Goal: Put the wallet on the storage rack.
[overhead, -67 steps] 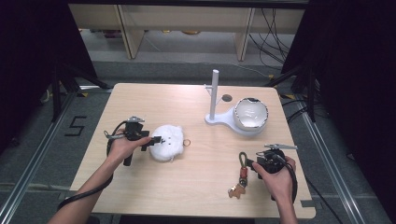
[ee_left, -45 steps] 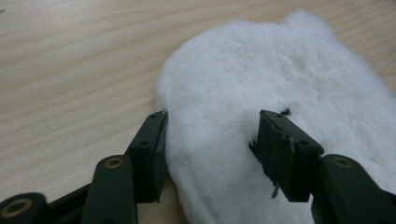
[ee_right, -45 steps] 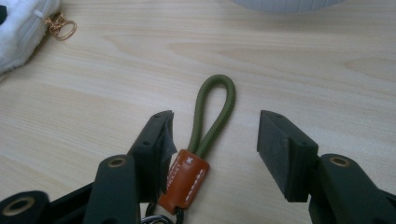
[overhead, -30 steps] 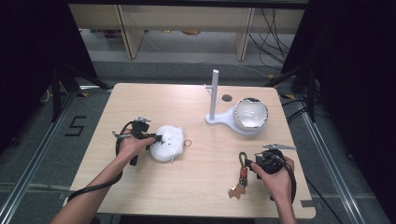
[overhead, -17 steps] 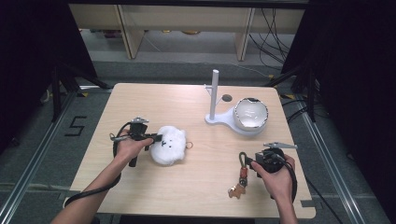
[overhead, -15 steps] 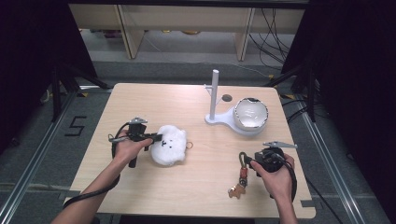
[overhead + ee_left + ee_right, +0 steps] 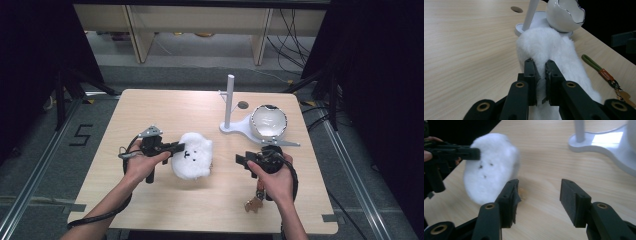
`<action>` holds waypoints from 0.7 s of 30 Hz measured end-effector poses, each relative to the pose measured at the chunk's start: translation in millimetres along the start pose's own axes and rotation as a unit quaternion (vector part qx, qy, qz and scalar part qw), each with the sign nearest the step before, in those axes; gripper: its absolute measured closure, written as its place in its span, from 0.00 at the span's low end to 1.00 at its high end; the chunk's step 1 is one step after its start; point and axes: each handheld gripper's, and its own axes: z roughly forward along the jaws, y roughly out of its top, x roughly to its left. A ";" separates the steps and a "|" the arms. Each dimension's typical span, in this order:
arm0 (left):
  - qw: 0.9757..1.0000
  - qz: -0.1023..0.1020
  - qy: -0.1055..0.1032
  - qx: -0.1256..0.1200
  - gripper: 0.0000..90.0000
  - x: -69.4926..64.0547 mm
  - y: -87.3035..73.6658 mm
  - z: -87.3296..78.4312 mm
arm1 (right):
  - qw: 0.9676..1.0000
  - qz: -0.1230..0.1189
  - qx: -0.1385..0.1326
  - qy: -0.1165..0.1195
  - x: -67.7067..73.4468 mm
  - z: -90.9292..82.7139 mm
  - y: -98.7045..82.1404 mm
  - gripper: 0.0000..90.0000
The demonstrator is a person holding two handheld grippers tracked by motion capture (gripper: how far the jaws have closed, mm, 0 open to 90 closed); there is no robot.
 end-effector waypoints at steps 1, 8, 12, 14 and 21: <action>1.000 0.002 -0.002 -0.002 0.90 -2.7 1.1 1.7 | 1.000 0.001 0.002 0.005 2.6 2.9 1.6 0.55; 1.000 0.018 -0.013 -0.012 0.90 -18.1 9.9 9.7 | 0.999 0.006 0.027 0.037 13.5 32.2 8.3 0.53; 0.999 0.029 -0.018 -0.019 0.90 -28.0 16.3 13.0 | 0.998 0.031 0.038 0.048 12.8 43.0 8.4 0.52; 0.999 0.030 -0.021 -0.025 0.90 -31.0 18.1 14.1 | 0.997 0.028 0.040 0.055 10.5 45.7 8.4 0.51; 0.998 0.037 -0.036 -0.038 0.90 -44.7 22.9 16.5 | 0.995 0.060 0.027 0.079 3.9 46.9 10.5 0.49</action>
